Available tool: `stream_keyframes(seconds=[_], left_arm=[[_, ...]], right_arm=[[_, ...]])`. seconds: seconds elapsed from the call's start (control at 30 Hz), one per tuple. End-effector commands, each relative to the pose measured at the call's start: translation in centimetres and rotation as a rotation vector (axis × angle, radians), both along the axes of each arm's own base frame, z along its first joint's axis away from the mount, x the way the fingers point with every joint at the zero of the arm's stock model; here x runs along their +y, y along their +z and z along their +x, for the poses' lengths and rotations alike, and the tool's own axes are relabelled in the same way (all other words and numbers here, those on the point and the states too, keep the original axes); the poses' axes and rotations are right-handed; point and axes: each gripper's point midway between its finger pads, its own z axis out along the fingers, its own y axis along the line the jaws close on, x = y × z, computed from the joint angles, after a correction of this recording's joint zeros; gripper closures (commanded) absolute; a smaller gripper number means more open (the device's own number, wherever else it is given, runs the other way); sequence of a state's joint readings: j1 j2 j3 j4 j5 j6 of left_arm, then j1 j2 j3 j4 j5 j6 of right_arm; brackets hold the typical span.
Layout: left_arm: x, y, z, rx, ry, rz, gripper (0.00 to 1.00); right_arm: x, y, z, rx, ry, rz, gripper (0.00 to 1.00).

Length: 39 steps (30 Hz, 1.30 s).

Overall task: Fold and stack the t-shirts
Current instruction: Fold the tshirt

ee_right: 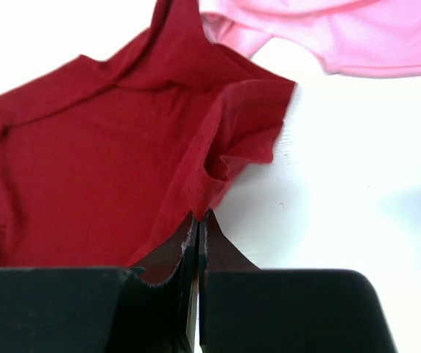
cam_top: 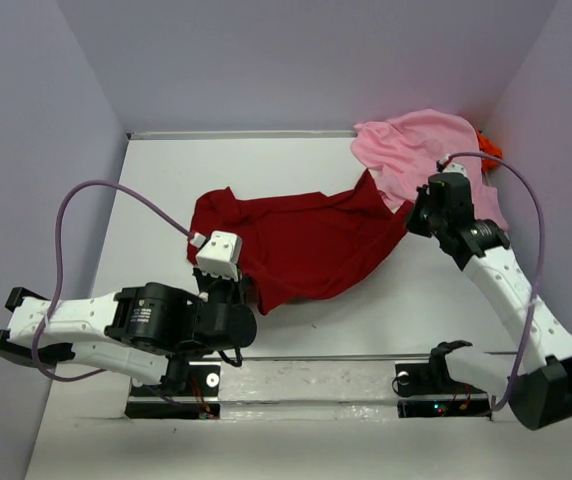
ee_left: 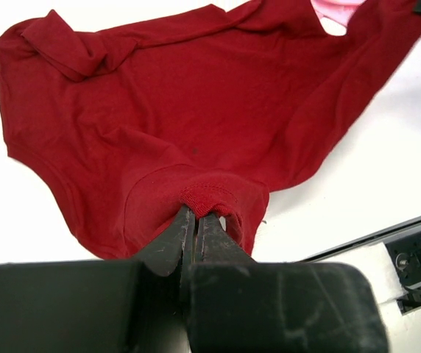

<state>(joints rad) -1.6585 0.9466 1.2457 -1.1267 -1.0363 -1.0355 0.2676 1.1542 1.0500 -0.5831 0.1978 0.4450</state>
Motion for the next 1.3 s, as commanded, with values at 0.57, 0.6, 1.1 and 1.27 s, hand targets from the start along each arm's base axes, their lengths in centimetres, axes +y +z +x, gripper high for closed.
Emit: stream_keyframes(seconds=[0.57, 0.6, 1.1, 1.27], left_arm=[[-0.3, 7.1, 1.3, -0.099, 0.067, -0.134, 1.00], [-0.2, 8.3, 1.5, -0.129, 0.076, -0.135, 1.00], [10.9, 26.8, 4.9, -0.402, 0.288, -0.129, 1.00], [13.4, 29.4, 5.5, -0.453, 0.345, -0.192, 1.00]], right_arm=[[-3.9, 17.3, -10.9, -0.400, 0.002, 0.032, 1.00], [-3.5, 18.3, -10.0, -0.410, 0.014, 0.030, 1.00], [1.8, 33.0, 2.4, -0.628, 0.170, 0.033, 1.00], [5.0, 31.6, 8.9, -0.587, 0.234, 0.058, 1.00]])
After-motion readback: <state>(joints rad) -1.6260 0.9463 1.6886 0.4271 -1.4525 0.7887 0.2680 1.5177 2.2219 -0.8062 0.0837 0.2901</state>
